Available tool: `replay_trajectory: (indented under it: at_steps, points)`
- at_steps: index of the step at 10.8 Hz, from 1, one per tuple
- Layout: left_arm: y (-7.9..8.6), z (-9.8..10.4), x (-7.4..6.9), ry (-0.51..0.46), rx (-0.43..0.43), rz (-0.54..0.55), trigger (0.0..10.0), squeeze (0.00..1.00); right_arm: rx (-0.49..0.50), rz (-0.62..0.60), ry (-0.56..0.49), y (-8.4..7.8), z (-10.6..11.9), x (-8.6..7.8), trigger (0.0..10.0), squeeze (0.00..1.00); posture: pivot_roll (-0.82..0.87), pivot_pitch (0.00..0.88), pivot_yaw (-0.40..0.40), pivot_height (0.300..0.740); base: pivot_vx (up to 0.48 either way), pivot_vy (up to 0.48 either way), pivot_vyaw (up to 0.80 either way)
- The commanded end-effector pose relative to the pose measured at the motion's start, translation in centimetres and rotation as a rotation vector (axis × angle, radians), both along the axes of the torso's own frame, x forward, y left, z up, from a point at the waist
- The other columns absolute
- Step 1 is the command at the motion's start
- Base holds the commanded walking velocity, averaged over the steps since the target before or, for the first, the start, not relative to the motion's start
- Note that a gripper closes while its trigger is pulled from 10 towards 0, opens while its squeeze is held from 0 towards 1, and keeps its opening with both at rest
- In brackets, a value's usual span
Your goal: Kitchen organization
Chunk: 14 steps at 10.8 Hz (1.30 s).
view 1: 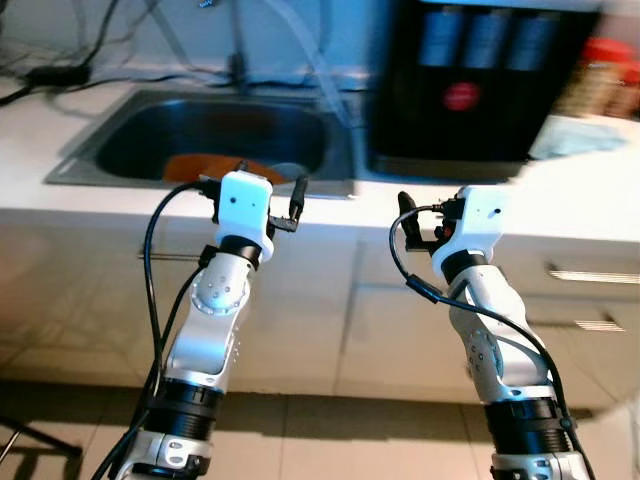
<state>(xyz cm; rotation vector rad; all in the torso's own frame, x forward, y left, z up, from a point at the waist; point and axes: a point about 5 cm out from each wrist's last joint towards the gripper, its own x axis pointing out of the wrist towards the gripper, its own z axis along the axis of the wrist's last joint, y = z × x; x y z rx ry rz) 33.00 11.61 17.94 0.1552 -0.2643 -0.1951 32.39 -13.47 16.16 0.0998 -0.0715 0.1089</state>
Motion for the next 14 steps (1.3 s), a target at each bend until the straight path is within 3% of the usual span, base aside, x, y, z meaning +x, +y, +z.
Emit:
replay_trajectory:
  at_steps: [1, 4, 14]
  points:
    - [0.3, 0.1, 0.0, -0.004, 0.0, 0.009, 10.0, 0.0, -0.006, 0.01, -0.008, 0.4, 0.2, 0.0, 10.0, 0.0, 0.03, 0.0, -0.015, 0.74, 0.0, -0.33, 0.0]
    - [0.3, -0.1, 0.0, 0.002, 0.007, 0.012, 10.0, 0.0, -0.008, 0.011, -0.001, 0.3, 0.0, -0.1, 10.0, 0.0, 0.03, 0.0, -0.016, 0.74, 0.0, -0.324, 0.0]
    - [-0.2, -1.0, -0.1, 0.042, -0.012, -0.009, 10.0, 0.0, -0.015, 0.048, 0.047, 0.7, -1.1, -0.2, 10.0, 0.0, 0.03, 0.0, -0.026, 0.74, 0.0, 0.0, 0.0]
